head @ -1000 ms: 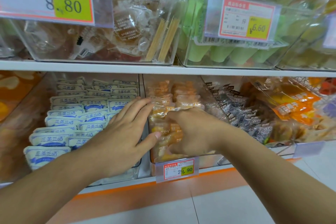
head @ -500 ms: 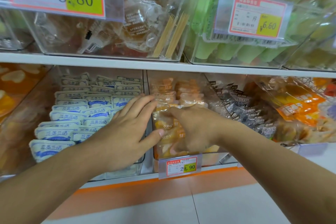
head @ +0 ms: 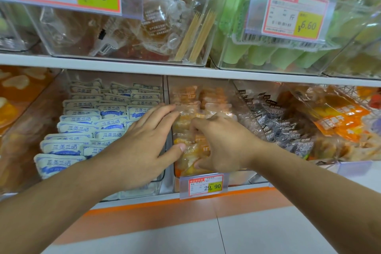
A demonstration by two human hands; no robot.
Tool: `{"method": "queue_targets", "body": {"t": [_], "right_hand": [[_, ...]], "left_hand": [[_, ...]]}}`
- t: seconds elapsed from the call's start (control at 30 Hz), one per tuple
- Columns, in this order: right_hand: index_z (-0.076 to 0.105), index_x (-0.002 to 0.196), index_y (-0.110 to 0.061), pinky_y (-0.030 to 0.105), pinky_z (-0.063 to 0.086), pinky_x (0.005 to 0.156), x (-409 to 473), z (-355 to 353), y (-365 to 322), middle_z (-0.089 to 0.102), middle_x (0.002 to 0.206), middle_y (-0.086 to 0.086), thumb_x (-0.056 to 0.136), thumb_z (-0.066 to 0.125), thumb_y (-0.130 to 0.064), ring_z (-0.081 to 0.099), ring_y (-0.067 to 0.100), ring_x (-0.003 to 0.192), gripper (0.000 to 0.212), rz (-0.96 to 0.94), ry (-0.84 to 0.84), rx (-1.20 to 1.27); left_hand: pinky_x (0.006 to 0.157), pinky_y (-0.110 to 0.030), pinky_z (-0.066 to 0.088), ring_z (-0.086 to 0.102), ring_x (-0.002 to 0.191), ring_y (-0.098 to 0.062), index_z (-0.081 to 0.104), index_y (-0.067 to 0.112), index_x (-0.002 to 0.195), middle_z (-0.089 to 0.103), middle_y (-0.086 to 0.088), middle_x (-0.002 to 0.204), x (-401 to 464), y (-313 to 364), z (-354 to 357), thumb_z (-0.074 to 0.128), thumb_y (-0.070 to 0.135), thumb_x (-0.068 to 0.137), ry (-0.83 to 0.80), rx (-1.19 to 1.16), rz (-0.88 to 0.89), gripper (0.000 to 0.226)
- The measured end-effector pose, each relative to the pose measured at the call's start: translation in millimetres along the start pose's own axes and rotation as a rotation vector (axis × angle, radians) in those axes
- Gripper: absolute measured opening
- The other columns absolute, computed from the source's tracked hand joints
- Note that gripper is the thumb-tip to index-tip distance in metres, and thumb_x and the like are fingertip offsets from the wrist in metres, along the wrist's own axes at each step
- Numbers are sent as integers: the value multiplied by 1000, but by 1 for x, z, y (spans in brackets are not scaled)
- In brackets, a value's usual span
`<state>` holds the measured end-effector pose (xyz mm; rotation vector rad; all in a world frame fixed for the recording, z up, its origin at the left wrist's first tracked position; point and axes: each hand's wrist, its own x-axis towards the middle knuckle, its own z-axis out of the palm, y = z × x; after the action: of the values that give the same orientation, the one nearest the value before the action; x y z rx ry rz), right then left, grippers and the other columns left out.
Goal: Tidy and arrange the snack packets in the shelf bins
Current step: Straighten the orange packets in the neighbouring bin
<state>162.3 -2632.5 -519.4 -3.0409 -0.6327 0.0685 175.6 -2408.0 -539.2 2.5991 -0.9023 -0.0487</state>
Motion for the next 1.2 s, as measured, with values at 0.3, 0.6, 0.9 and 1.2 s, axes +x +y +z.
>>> {"method": "queue_targets", "body": {"t": [0.3,0.6,0.9,1.2], "right_hand": [[57,121,-14,44,44,89,-3,21,12,71,98,2,70,75,-62,66,29,97,72,-62,241,-272],[60,143,-33,33,38,114,9,2,27,60,141,-9,75,63,-80,50,10,132,83,89,-3,453],[66,123,-24,15,46,77,56,2,35,59,100,-14,80,88,-38,57,7,93,50,224,23,333],[59,99,-23,25,45,64,67,0,33,53,81,-13,71,88,-27,51,11,75,40,86,-44,245]], "left_hand": [[128,-37,10,-13,155,-4,8,31,162,-9,21,166,0,5,0,20,67,100,-18,41,-20,73],[125,-45,23,-4,154,-6,44,42,136,5,18,164,3,0,0,30,65,98,25,30,40,47],[122,-36,19,-1,152,2,57,49,117,15,29,159,1,-7,-1,39,67,94,68,-97,85,34],[123,-41,23,-1,153,-1,57,50,115,16,29,159,0,-11,2,37,69,94,75,-90,105,35]]}}
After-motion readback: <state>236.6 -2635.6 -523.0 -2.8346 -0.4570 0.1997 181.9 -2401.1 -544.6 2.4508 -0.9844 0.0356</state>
